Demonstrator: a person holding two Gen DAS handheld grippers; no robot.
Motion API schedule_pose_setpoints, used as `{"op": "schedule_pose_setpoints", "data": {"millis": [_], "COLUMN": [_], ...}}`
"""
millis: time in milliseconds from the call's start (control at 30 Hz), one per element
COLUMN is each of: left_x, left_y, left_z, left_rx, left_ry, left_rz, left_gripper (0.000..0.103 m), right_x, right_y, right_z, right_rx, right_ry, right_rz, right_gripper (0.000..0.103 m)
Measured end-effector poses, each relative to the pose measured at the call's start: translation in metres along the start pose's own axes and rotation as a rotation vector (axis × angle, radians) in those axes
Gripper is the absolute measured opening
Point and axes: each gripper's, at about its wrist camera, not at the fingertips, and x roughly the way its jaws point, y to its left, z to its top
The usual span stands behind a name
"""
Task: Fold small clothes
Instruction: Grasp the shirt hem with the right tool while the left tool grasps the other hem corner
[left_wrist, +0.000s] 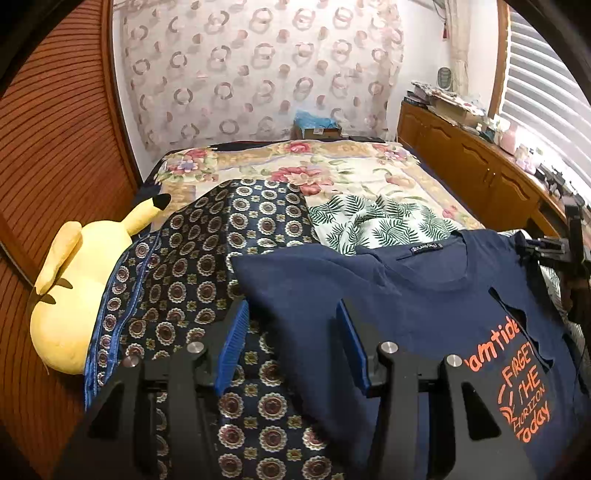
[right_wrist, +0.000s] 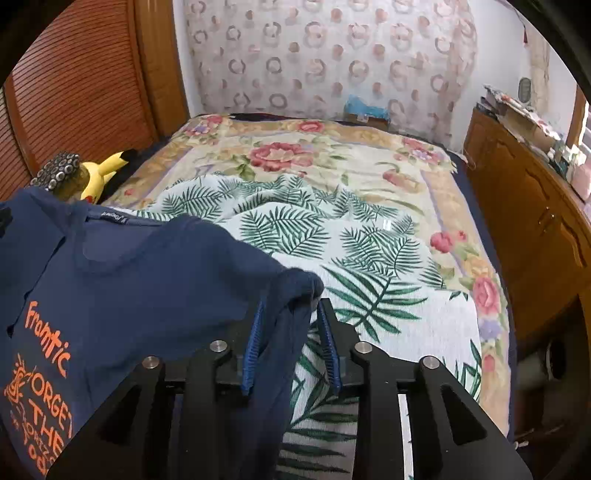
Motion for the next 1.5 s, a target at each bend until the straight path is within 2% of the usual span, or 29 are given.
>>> {"op": "schedule_pose_setpoints", "data": {"millis": [33,100,267,633,667,700,733,767,800,833,900,1033,1267,1500], "left_x": [0.001,0.003,0.009,0.014,0.015,0.014,0.014,0.012,0.009,0.006,-0.003,-0.032,-0.101,-0.151], "left_y": [0.002,0.008,0.017,0.008,0.007,0.005,0.004,0.003,0.001,-0.001,-0.008,-0.026,-0.045,-0.047], "left_z": [0.000,0.000,0.003,0.011,0.011,0.011,0.012,0.012,0.012,0.012,0.010,0.002,-0.031,-0.090], "left_rx": [-0.004,-0.015,-0.053,-0.036,-0.031,-0.025,-0.027,-0.030,-0.029,-0.030,-0.022,0.004,0.023,0.017], "left_ry": [0.002,0.004,0.015,0.035,0.035,0.031,0.033,0.026,0.018,0.007,-0.009,-0.072,-0.179,-0.230], "left_rz": [0.001,-0.006,-0.040,-0.016,-0.021,-0.034,-0.045,-0.060,-0.072,-0.077,-0.078,-0.106,-0.154,-0.167], "left_gripper": [0.049,0.049,0.047,0.045,0.043,0.029,0.015,0.009,0.007,0.005,0.004,0.004,0.004,0.004], "right_x": [0.001,0.002,0.006,0.012,0.012,0.012,0.012,0.011,0.011,0.011,0.007,-0.016,-0.093,-0.169], "right_y": [0.000,-0.001,0.000,0.007,0.007,0.008,0.008,0.010,0.011,0.013,0.020,0.032,0.053,0.068], "right_z": [-0.001,-0.004,-0.008,-0.006,-0.006,-0.006,-0.006,-0.006,-0.005,-0.004,-0.004,-0.002,-0.011,-0.056], "right_rx": [0.000,0.005,0.015,0.010,0.008,0.006,0.001,-0.005,-0.013,-0.020,-0.035,-0.044,-0.062,-0.052], "right_ry": [0.004,0.014,0.018,0.012,0.012,0.013,0.011,0.009,0.012,0.016,0.008,-0.049,-0.172,-0.250], "right_rz": [0.002,0.003,0.008,0.001,0.001,0.001,0.009,0.031,0.050,0.059,0.071,0.085,0.094,0.095], "right_gripper": [0.038,0.040,0.040,0.040,0.040,0.040,0.028,0.021,0.011,0.006,0.004,0.003,0.003,0.003]}}
